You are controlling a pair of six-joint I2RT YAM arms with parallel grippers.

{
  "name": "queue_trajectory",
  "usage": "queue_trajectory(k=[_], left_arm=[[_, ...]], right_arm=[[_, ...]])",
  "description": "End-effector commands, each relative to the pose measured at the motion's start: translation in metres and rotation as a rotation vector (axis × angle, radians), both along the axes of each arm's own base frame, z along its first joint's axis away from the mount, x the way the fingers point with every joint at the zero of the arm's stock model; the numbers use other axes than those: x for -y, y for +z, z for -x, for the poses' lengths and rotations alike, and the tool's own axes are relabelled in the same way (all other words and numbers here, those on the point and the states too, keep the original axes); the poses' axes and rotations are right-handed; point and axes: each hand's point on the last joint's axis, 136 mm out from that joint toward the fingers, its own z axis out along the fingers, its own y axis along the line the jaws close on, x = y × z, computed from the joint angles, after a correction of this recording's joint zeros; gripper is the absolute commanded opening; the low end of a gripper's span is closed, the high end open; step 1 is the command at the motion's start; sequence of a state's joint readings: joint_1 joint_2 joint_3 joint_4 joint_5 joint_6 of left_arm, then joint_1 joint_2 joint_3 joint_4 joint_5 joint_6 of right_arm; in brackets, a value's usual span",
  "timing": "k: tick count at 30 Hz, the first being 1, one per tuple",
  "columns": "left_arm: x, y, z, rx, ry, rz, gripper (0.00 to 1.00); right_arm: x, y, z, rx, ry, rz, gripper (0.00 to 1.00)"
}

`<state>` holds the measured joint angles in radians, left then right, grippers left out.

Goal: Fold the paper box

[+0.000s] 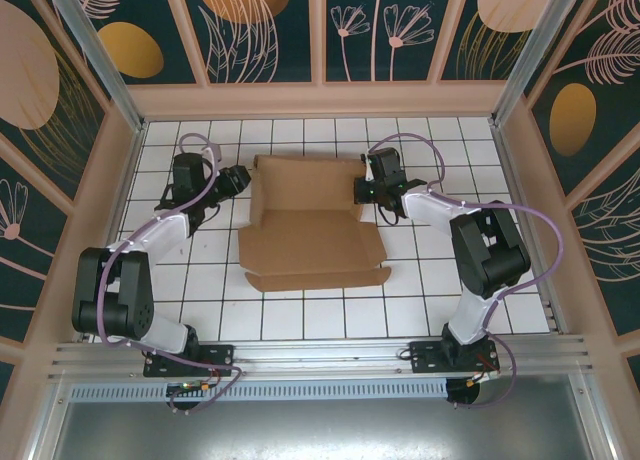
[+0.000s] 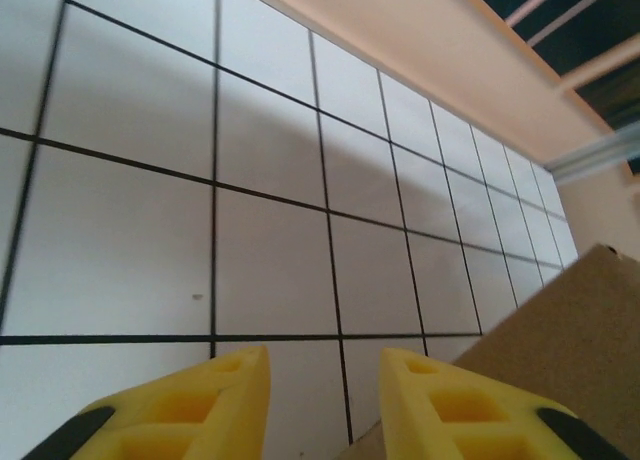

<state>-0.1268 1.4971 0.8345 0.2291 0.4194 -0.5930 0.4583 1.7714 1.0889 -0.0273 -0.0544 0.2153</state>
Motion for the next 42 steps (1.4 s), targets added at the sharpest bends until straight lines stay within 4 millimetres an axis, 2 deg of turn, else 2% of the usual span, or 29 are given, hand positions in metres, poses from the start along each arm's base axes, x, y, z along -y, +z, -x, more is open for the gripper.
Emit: queue_trajectory(k=[1, 10, 16, 20, 23, 28, 31, 42], left_arm=[[0.019, 0.02, 0.0, 0.069, -0.081, -0.035, 0.37], [0.025, 0.016, 0.009, 0.063, -0.103, -0.074, 0.47], [0.031, 0.023, 0.023, 0.085, -0.113, -0.067, 0.48], [0.03, 0.021, 0.031, 0.081, -0.113, -0.068, 0.48], [0.028, 0.02, 0.035, 0.083, -0.108, -0.072, 0.43], [0.031, 0.023, 0.04, 0.104, -0.129, -0.061, 0.27], [0.034, 0.025, 0.043, 0.11, -0.145, -0.047, 0.21], [0.034, 0.033, 0.049, 0.127, -0.155, -0.044, 0.18]], right_arm=[[0.0, -0.021, 0.017, -0.081, 0.031, 0.039, 0.0], [0.001, -0.021, 0.016, -0.082, 0.027, 0.038, 0.0], [0.006, -0.026, 0.014, -0.091, 0.011, 0.039, 0.0], [0.006, -0.028, 0.013, -0.095, 0.008, 0.038, 0.0], [0.005, -0.029, 0.013, -0.099, 0.01, 0.034, 0.0], [0.003, -0.031, 0.014, -0.109, 0.018, 0.014, 0.0], [0.003, -0.031, 0.015, -0.116, 0.023, -0.004, 0.0], [0.005, -0.037, 0.016, -0.128, 0.02, -0.004, 0.0]])
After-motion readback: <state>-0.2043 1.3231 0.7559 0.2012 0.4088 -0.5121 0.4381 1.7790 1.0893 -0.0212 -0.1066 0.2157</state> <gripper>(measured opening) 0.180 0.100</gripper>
